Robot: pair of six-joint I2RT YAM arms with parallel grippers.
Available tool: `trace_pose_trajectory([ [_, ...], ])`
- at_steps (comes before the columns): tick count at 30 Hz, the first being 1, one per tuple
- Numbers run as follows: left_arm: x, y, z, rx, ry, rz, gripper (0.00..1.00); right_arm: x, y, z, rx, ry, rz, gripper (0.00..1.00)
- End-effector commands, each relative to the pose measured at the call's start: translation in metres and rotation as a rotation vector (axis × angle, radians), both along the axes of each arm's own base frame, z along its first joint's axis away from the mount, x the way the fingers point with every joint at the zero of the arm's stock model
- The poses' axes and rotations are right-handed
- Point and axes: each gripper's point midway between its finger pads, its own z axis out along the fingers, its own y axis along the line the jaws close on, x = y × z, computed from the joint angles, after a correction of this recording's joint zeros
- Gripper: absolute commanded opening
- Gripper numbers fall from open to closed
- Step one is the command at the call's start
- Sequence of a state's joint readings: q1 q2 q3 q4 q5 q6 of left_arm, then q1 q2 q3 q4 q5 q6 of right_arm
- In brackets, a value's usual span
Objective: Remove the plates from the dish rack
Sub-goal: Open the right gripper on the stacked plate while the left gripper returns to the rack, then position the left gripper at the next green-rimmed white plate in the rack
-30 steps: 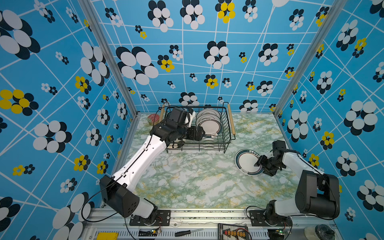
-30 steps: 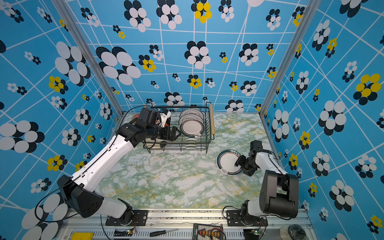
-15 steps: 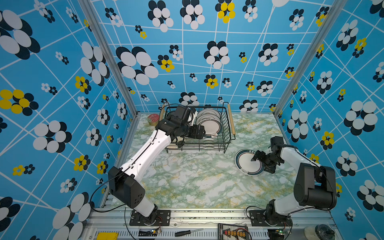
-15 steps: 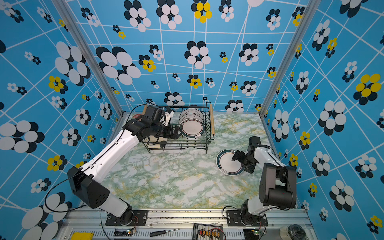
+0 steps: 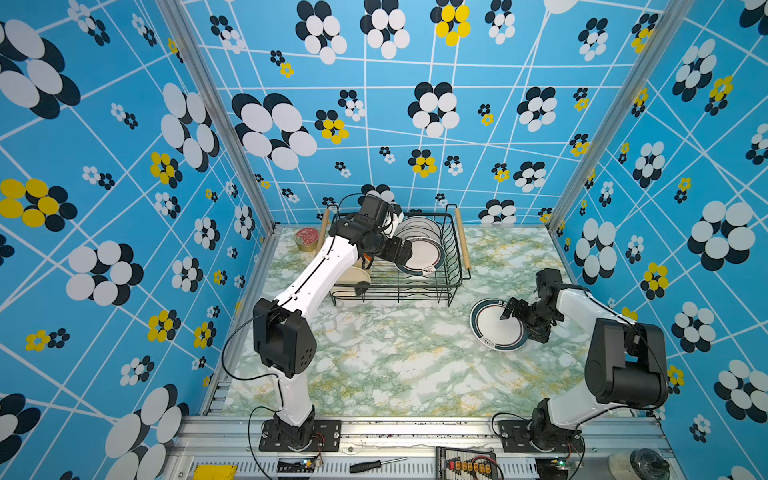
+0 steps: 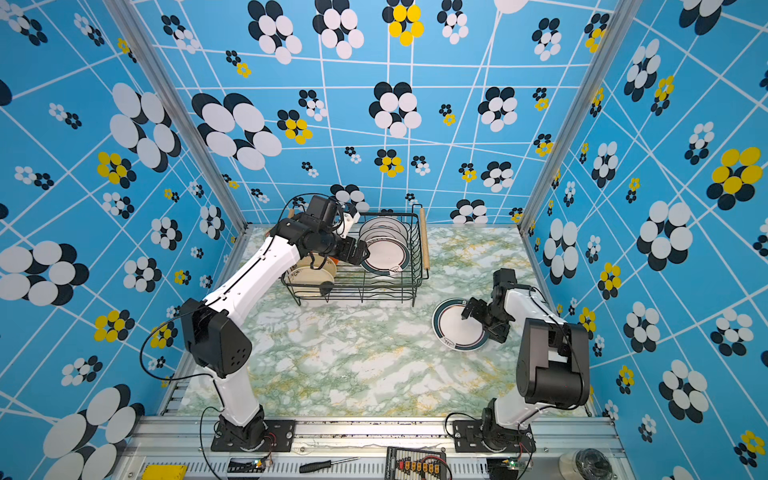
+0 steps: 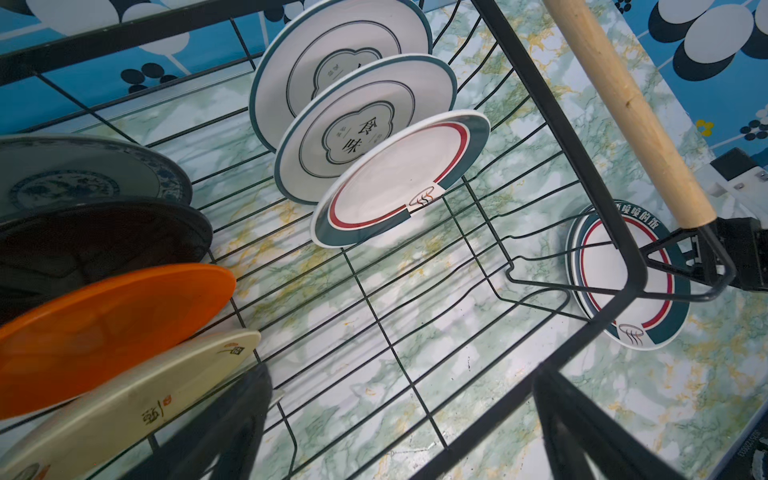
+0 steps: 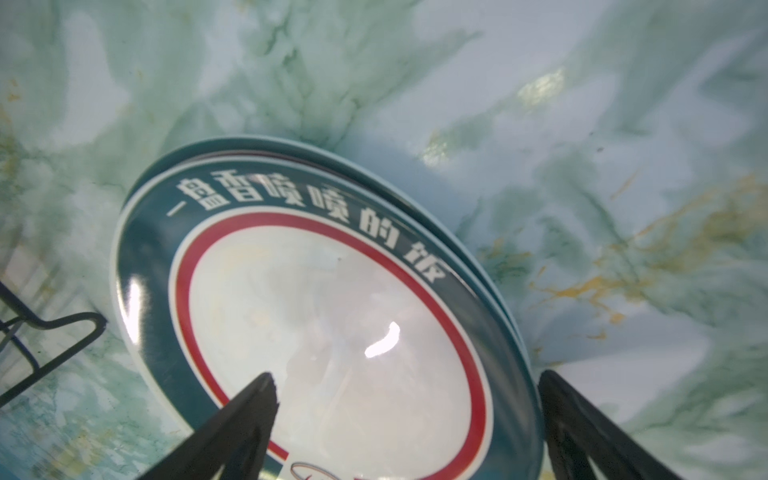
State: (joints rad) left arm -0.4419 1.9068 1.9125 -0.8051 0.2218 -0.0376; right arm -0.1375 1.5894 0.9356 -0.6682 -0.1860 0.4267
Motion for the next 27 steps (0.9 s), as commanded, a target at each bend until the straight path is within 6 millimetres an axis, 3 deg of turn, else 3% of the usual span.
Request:
trace_pose_trajectory([
  [1, 0.0, -0.011, -0.015, 0.017, 0.047, -0.101, 0.99, 0.001, -0.006, 0.006, -0.049, 0.015, 0.009, 0.99],
  [7, 0.02, -0.026, -0.022, 0.031, -0.013, -0.212, 0.99, -0.004, -0.008, 0.016, -0.067, 0.015, 0.043, 0.99],
  [20, 0.073, -0.026, -0.054, 0.123, -0.077, -0.253, 0.99, -0.001, -0.001, 0.034, -0.034, -0.02, 0.123, 0.99],
  [27, 0.085, -0.032, -0.067, 0.097, -0.089, -0.273, 0.99, 0.001, 0.0, 0.034, -0.028, -0.007, 0.137, 0.99],
])
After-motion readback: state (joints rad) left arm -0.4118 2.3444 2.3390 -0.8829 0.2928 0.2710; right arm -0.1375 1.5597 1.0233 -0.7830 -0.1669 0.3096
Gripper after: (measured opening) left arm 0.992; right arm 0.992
